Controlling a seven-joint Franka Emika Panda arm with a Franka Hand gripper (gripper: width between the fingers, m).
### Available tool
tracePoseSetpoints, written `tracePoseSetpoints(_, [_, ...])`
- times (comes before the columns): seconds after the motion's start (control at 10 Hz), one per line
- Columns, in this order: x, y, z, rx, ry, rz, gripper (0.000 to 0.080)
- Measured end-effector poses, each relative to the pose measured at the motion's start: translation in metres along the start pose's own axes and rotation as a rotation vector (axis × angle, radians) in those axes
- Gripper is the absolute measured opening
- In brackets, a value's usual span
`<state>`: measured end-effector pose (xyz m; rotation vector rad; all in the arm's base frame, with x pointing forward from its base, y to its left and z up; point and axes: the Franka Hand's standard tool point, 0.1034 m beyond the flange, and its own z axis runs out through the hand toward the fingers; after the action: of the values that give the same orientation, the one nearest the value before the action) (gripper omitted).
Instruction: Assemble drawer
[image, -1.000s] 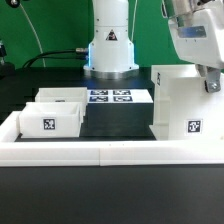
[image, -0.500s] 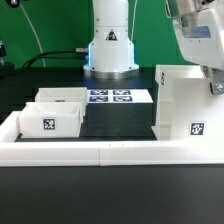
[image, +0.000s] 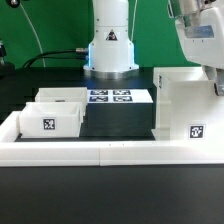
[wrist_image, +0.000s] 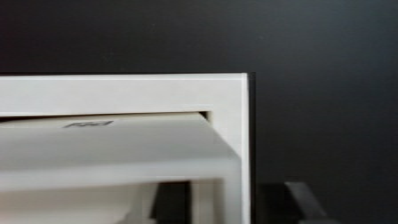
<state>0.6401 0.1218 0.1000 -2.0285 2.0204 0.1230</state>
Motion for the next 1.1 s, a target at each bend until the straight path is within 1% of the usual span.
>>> tracePoseSetpoints(0.1, [0.000,0.000,0.000,0.001,0.000,-0.001,0.0254])
tracePoseSetpoints(0.3, [0.000,-0.002,-0.001,0.008,0.001,-0.003,0.0594])
tracePoseSetpoints(0.4, [-0.001,-0.002,-0.001,0.009,0.001,-0.003,0.0594])
tracePoseSetpoints(0.5, [-0.001,-0.002,-0.002,0.009,0.001,-0.004,0.0641])
tracePoseSetpoints(0.7, [0.000,-0.002,-0.003,0.009,0.001,-0.031,0.0648])
tracePoseSetpoints(0.8, [0.002,0.000,-0.009,0.008,-0.002,-0.126,0.0648])
tracePoseSetpoints(0.9, [0.001,0.003,-0.017,0.008,-0.003,-0.176,0.0649])
tracePoseSetpoints(1.0, [-0.003,0.008,-0.026,-0.002,-0.010,-0.225,0.0649])
tracePoseSetpoints(1.1, [-0.006,0.013,-0.036,0.003,-0.011,-0.245,0.0649])
